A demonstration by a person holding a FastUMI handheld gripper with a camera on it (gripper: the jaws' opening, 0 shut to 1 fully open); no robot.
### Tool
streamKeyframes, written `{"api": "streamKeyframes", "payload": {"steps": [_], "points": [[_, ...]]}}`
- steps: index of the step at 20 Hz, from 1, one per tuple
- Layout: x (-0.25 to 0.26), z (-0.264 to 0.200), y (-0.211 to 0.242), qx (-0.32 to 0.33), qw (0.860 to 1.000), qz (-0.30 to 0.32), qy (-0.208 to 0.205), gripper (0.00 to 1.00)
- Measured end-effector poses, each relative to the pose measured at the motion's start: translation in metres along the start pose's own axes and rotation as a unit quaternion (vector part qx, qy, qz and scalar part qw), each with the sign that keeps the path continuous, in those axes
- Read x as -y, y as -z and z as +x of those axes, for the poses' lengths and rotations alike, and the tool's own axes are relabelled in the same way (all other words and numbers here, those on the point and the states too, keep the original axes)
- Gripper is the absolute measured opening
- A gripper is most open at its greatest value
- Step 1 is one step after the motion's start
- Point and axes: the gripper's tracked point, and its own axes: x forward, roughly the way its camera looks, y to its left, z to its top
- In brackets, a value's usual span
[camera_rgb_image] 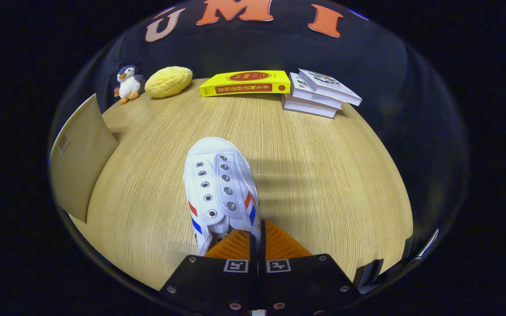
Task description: Open the storage box then place both shoes into the box .Put the left shoe in first, then the right shoe, with the right side of both shoes facing outward in a uniform manner.
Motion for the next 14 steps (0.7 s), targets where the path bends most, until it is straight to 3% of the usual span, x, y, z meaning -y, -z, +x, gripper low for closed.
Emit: {"api": "streamKeyframes", "payload": {"steps": [3,9,11,14], "points": [[-0.011,-0.008,-0.004,0.001,0.998,0.056,-0.023,0.01],[-0.030,-0.030,-0.038,0.049,0.993,0.098,-0.047,0.00],[-0.019,-0.021,-0.032,0.042,0.996,0.076,-0.016,0.00],[-0.018,-0.012,-0.019,0.034,0.997,0.064,-0.003,0.01]]}}
